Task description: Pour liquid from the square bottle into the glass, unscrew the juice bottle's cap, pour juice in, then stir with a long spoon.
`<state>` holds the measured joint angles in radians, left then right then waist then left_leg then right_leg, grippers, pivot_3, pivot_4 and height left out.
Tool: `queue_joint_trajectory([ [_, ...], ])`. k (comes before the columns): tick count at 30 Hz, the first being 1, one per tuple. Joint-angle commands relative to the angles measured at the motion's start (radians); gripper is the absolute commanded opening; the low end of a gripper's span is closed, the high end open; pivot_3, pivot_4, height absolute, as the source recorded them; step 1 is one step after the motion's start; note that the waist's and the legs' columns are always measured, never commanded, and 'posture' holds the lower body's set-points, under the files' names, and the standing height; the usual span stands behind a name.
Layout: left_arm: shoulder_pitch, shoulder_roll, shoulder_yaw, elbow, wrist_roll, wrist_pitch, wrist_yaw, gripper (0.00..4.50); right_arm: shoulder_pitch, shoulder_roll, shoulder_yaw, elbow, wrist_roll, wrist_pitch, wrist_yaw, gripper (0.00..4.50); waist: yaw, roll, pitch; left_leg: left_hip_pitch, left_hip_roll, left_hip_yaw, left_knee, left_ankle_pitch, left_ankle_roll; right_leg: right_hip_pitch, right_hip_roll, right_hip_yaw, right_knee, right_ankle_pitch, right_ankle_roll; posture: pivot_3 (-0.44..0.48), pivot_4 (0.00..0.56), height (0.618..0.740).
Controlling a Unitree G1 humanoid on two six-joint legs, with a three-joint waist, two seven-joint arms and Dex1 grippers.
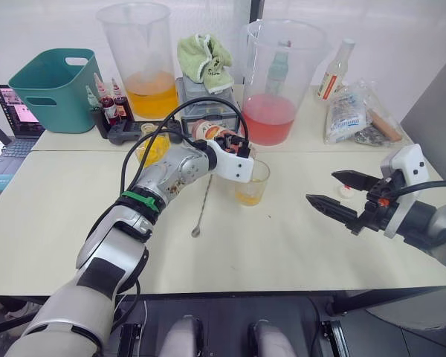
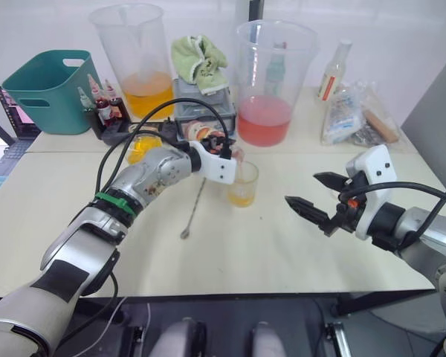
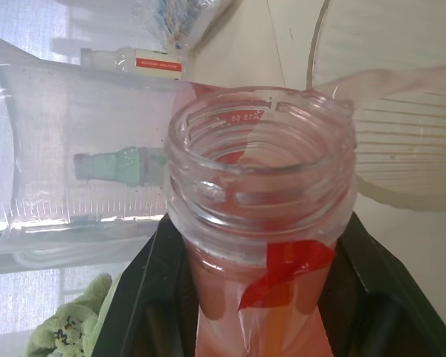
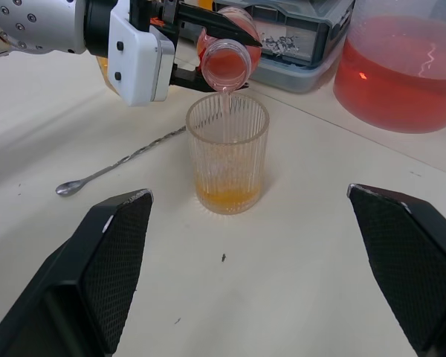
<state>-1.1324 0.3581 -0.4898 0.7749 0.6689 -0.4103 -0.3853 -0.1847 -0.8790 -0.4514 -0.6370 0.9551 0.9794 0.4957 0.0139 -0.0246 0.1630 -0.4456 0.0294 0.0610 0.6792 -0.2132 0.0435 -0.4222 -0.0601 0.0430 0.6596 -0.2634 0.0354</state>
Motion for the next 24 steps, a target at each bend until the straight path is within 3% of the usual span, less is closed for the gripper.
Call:
queue_joint_trajectory([
  [1,-0.063,0.005,0.017,-0.070,0.006,-0.017,0.037,1.56,-0.018,-0.013,-0.016,-0.008,-0.003,-0.029,-0.002,4.46,0.000,0.000,0.000,0.000,0.000,0.000,0.000,0.000,0.000,0.000,0.000,0.000,0.000,0.000,0.000,0.000,0.150,0.740],
  [24,-0.060,0.011,0.010,-0.120,0.053,-0.006,0.044,1.56,-0.023,-0.015,-0.005,-0.002,-0.005,-0.041,0.000,4.46,0.000,0.000,0.000,0.000,0.000,0.000,0.000,0.000,0.000,0.000,0.000,0.000,0.001,0.000,0.000,0.000,0.150,0.740],
])
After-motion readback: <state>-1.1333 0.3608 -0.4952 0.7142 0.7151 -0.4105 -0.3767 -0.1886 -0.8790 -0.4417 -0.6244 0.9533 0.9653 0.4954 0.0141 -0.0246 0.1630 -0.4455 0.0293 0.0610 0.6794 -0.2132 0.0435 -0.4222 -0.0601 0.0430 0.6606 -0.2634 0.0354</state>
